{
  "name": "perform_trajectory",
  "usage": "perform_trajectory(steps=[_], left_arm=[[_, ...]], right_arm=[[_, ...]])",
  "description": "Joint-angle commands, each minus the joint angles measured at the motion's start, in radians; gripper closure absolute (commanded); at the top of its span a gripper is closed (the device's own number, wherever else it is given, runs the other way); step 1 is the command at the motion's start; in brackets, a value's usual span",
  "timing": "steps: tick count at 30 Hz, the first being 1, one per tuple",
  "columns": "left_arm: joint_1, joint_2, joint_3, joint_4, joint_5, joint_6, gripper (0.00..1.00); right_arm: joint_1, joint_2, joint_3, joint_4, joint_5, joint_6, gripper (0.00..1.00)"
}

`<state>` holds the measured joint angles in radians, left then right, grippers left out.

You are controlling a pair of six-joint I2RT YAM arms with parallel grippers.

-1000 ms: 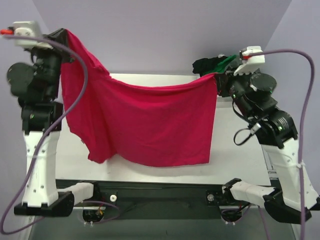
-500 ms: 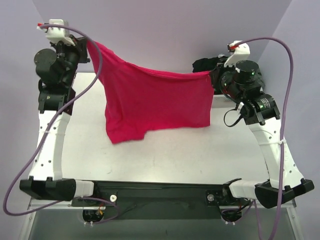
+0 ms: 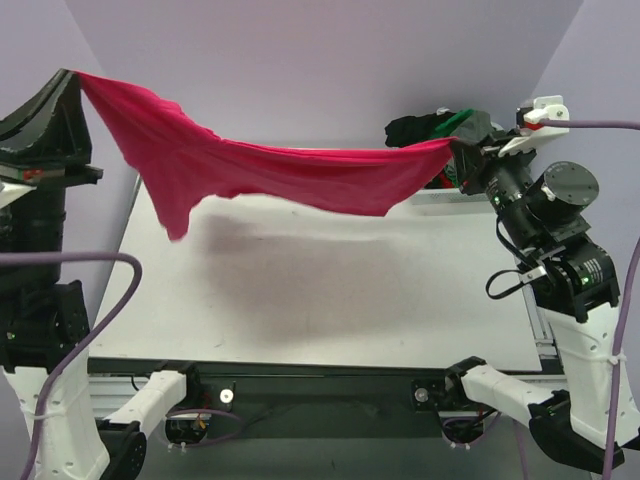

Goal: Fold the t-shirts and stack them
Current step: Flatten out the tshirt

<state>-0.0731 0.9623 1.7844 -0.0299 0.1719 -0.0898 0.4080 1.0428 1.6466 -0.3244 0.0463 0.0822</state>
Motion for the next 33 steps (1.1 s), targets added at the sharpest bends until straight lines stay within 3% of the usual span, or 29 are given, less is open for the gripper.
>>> perform_trajectory(steps=[1, 8, 12, 15, 21, 25, 26, 27, 28, 29, 31, 33], left_arm=[[-0.002, 0.001, 0.076, 0.031, 0.029, 0.035, 1.0], [-0.002, 0.039, 0.17, 0.008, 0.041, 0.062, 1.0], [-0.001, 0.178, 0.231, 0.002, 0.046, 0.07, 1.0], [-0.002, 0.294, 0.225, -0.011, 0.014, 0.082, 1.0], [-0.001, 0.521, 0.072, 0.05, 0.015, 0.085, 1.0], [-0.001, 0.722, 0.027, 0.061, 0.044, 0.084, 1.0], [-0.001, 0.812, 0.029, 0.07, 0.047, 0.084, 0.87], [-0.001, 0.858, 0.05, 0.062, 0.046, 0.075, 0.75], [-0.002, 0.903, 0.067, 0.053, 0.051, 0.07, 0.63], [-0.007, 0.977, 0.085, 0.032, 0.04, 0.065, 0.43], [-0.016, 1.024, 0.112, -0.006, 0.003, 0.053, 0.25], [-0.031, 1.024, 0.08, 0.001, -0.044, 0.053, 0.16]], right_arm=[[0.017, -0.021, 0.041, 0.065, 0.02, -0.055, 1.0], [0.031, -0.009, 0.09, 0.07, -0.037, -0.061, 1.0], [0.026, 0.069, 0.119, 0.079, -0.019, -0.061, 1.0], [0.011, 0.164, 0.13, 0.087, -0.014, -0.059, 1.0], [-0.073, 0.458, 0.136, 0.125, -0.039, 0.001, 1.0], [-0.123, 0.678, 0.235, 0.131, -0.108, 0.019, 1.0], [-0.129, 0.725, 0.261, 0.128, -0.12, 0.022, 1.0], [-0.147, 0.82, 0.287, 0.125, -0.135, 0.022, 0.95], [-0.153, 0.868, 0.324, 0.117, -0.149, 0.025, 0.71], [-0.159, 0.913, 0.394, 0.085, -0.163, 0.025, 0.52], [-0.173, 1.023, 0.458, 0.058, -0.163, 0.024, 0.14], [-0.172, 1.057, 0.461, 0.048, -0.155, 0.013, 0.07]])
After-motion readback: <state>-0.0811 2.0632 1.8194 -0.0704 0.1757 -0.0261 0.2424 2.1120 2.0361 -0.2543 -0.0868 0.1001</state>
